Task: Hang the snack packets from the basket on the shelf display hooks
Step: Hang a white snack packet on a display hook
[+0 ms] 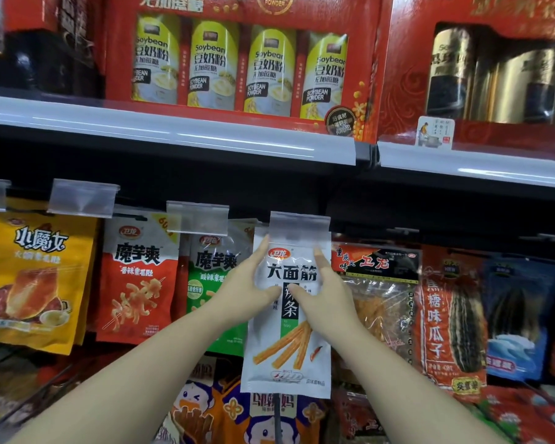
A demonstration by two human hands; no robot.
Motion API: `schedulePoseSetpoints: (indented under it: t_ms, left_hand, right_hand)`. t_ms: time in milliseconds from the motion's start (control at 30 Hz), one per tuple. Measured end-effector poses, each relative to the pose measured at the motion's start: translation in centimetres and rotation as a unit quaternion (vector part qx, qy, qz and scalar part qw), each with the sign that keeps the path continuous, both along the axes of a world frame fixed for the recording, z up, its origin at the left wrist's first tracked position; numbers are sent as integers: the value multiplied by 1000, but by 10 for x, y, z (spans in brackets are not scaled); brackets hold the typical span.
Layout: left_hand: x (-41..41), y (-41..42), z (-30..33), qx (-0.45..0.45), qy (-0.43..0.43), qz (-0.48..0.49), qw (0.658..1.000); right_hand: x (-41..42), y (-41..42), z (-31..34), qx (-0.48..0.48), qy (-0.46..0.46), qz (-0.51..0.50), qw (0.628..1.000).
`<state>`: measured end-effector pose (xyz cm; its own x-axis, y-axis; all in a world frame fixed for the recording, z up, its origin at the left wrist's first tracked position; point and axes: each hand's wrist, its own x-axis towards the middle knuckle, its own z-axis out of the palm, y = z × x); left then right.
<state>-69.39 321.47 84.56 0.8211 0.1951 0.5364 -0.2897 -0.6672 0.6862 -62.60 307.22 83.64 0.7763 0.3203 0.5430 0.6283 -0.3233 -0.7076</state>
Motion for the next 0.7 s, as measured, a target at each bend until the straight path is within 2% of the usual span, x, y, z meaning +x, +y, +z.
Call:
schedulePoseSetpoints:
  t_ms: [133, 433, 700]
  left_hand:
    - [18, 11, -4, -6, 22, 23, 999]
    - [48, 26, -14, 8, 30, 61, 998]
    - [41, 23, -18, 93, 17, 111, 989]
  right_hand:
    - [13, 13, 1, -43, -10, -54, 998]
    - [29, 26, -5, -81, -3, -75, 994]
    - [16, 27, -12, -61, -38, -95, 993]
